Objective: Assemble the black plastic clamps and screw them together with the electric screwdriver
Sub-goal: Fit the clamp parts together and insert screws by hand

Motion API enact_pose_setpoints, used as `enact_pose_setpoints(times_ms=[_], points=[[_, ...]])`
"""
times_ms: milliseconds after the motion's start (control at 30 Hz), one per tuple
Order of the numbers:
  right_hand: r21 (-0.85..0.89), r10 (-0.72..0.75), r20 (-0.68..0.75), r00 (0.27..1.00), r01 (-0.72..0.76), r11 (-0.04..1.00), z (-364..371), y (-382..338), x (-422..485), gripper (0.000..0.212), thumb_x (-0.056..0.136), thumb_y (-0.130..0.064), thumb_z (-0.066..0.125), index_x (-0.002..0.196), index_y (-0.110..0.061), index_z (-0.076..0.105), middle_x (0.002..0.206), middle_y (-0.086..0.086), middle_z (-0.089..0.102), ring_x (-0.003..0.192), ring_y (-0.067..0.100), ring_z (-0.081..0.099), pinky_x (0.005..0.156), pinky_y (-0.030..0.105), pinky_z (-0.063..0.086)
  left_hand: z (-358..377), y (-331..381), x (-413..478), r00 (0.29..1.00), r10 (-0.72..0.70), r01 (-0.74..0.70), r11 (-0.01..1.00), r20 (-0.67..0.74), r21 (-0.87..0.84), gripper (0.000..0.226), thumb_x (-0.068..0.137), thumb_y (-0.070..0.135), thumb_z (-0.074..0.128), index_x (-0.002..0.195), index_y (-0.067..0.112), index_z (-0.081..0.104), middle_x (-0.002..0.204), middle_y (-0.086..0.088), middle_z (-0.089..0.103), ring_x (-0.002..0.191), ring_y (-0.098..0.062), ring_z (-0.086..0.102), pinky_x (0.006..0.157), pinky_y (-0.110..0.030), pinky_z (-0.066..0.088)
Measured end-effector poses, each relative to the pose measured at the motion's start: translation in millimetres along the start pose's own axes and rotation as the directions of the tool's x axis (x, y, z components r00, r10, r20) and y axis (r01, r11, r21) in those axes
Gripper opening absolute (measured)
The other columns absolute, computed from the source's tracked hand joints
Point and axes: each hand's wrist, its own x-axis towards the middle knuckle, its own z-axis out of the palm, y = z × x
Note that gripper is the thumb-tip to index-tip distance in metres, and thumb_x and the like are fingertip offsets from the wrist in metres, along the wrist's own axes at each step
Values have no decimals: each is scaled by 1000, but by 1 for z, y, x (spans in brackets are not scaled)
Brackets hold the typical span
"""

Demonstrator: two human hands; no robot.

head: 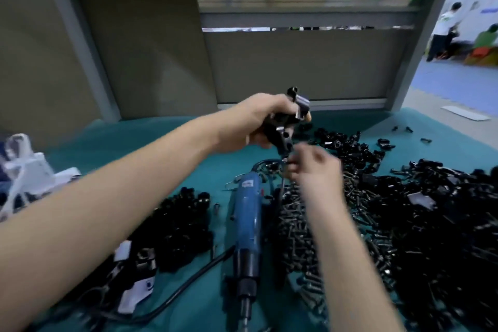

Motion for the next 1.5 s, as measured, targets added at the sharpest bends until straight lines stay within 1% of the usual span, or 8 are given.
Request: enact_pose_setpoints(times_ms=[67, 167, 300, 500, 667, 1000, 1333, 1500], points=[[228, -63, 186, 980, 19, 974, -16, -30, -15, 36, 87, -48, 62, 94, -14, 72, 82, 5, 69, 61, 14, 62, 50, 24, 49, 0, -7, -43, 991, 31, -22, 997, -127, 72, 16, 78, 29, 51, 84, 21, 62, 51, 8, 57, 43, -4, 49, 39, -15, 32], [134, -163, 472, 866, 113, 985, -10, -45, -48, 22, 79, -38, 75, 96, -25, 74, 83, 4, 74, 67, 16, 70, 53, 23, 53, 9, -23, -93, 956, 182, -78, 914, -230, 398, 15, 93, 16, 54, 85, 27, 59, 69, 11, 64, 60, -4, 58, 57, -24, 49], [-26, -155, 386, 909, 179, 984, 5, -18, -88, 14, 85, -10, 70, 88, -24, 70, 73, -3, 75, 68, 8, 70, 61, 18, 53, 32, -57, -142, 929, 190, 35, 810, -318, 586, 32, 83, 40, 57, 110, 23, 60, 92, 6, 67, 85, -15, 63, 75, -31, 49], [-53, -157, 283, 946, 179, 983, 0, 15, -113, 12, 89, -18, 67, 88, -29, 67, 76, -5, 75, 58, 13, 65, 64, 26, 57, 55, -100, -189, 871, 40, -65, 997, -489, -35, 17, 93, 13, 59, 105, 23, 64, 82, -1, 65, 73, -4, 63, 46, -21, 49], [-109, -150, 329, 932, 195, 975, -9, 19, -118, 16, 85, -15, 70, 99, -23, 70, 85, 1, 75, 54, 9, 60, 64, 21, 53, 56, -111, -201, 881, -74, -198, 839, -468, -506, 8, 72, 19, 68, 77, 19, 74, 105, -3, 71, 92, -13, 70, 65, -32, 58], [47, -131, 379, 916, 123, 991, -11, 24, -128, 11, 74, -23, 72, 79, -32, 77, 73, -1, 71, 49, 11, 55, 56, 16, 48, 58, -120, -205, 891, 77, -190, 958, -448, -213, 60, 66, 14, 80, 118, 28, 54, 110, 11, 71, 109, -7, 63, 97, -20, 46], [-22, -185, 519, 834, 229, 973, -15, 16, -135, 29, 73, -24, 68, 102, -22, 72, 88, 7, 62, 68, 3, 58, 60, 13, 47, 59, -116, -206, 924, -30, -145, 895, -381, -422, 36, 63, 34, 84, 98, 32, 76, 89, 6, 73, 71, -5, 62, 63, -17, 51], [-56, -165, 510, 844, 224, 973, -13, 21, -136, 23, 73, -30, 69, 95, -30, 73, 95, 12, 70, 80, 17, 67, 63, 23, 54, 60, -114, -206, 900, -33, -177, 883, -434, -435, 29, 70, 13, 72, 93, 30, 75, 79, 1, 69, 58, -10, 57, 50, -19, 48]])
